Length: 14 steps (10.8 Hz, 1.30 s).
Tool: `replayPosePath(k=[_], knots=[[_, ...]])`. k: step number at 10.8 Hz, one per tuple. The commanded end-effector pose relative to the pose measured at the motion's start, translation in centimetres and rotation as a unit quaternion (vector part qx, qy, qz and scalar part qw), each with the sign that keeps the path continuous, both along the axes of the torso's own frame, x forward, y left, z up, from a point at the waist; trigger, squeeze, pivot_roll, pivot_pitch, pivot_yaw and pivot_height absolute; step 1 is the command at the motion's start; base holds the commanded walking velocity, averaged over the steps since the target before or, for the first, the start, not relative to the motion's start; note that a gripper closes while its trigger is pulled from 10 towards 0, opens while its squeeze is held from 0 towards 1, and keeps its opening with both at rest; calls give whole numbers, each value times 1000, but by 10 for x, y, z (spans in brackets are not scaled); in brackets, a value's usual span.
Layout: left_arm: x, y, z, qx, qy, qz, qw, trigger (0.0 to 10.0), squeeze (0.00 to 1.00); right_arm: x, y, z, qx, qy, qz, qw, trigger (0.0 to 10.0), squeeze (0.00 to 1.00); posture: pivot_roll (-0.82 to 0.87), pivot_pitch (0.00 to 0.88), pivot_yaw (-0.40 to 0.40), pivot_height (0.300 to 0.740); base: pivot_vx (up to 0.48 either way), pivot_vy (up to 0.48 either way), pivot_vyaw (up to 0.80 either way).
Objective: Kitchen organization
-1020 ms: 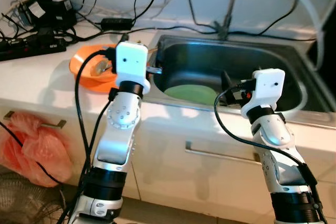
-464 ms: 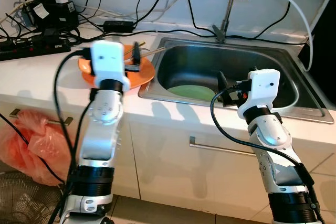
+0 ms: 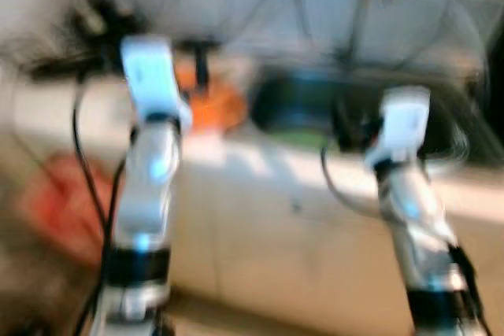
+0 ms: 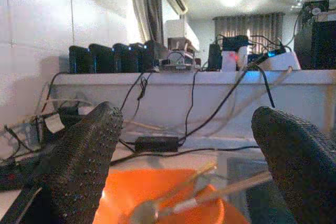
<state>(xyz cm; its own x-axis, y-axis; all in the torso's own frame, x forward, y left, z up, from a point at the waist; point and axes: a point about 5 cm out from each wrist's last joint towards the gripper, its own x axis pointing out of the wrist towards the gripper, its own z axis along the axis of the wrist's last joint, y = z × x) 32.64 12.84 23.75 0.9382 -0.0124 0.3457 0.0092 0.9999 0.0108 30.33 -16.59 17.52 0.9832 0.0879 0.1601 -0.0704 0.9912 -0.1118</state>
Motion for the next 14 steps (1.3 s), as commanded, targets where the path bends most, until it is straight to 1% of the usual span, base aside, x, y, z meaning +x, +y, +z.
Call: replayPosePath(k=[1,4,9,11,12,14], knots=[[2,4,3,2,2,4,1000,10000,0,3,3,9,4,-14,6,1000,10000,0,88,0,2,740,461,0,0],[1,2,2,0,6,-1,1000,10000,0,3,2,10,4,-17,5,1000,10000,0,89,0,3,740,460,0,0],[0,-3,2,9,7,-7,1000,10000,0,2,4,8,10,-13,6,1000,10000,0,91,2,8,740,0,0,0],[-1,-10,-1,32,12,-31,999,10000,0,2,5,6,16,-7,9,1000,10000,0,92,1,9,740,0,0,0],[-2,-18,-5,52,23,-60,997,10000,0,2,9,4,51,17,32,998,10000,0,93,2,9,740,0,0,0],[-2,-23,-17,53,56,-84,993,10000,0,-3,15,0,42,46,85,994,10000,0,93,4,9,740,0,0,0]])
